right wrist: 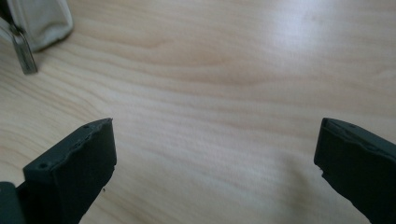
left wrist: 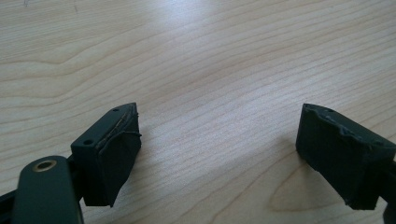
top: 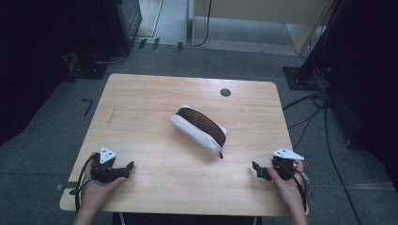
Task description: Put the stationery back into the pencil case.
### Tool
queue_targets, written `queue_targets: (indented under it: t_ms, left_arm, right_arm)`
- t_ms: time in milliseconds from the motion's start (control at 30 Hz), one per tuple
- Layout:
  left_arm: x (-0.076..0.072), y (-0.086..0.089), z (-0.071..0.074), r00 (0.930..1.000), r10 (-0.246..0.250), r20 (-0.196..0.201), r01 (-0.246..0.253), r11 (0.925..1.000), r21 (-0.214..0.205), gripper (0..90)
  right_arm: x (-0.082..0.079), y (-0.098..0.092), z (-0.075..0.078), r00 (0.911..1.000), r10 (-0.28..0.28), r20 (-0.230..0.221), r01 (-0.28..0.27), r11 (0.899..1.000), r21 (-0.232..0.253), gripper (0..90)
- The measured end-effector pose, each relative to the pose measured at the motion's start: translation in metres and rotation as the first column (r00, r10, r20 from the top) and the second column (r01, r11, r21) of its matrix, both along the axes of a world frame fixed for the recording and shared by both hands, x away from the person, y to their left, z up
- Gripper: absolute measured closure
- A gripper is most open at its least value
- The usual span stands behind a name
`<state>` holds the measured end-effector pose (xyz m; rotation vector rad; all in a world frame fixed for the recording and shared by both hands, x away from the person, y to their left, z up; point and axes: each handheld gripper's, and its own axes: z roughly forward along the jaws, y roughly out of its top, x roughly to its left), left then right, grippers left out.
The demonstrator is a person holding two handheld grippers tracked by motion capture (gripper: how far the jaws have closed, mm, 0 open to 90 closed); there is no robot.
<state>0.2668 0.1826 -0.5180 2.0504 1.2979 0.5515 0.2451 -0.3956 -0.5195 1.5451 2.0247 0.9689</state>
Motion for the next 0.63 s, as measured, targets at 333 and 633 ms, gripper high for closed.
queue_targets:
  t_ms: [333, 633]
  left_arm:
    - [0.0006, -0.0007, -0.0002, 1.0000, 0.004, 0.000, -0.004, 1.0000, -0.002, 14.0]
    - [0.0015, -0.0010, -0.0001, 0.9999, 0.011, -0.001, -0.011, 0.9999, 0.000, 13.4]
  right_arm:
    - [-0.0091, -0.0066, -0.0071, 0.9993, -0.030, -0.023, 0.028, 0.997, -0.068, 0.0]
    - [-0.0092, -0.0065, -0.0071, 0.9993, -0.030, -0.024, 0.029, 0.997, -0.067, 0.0]
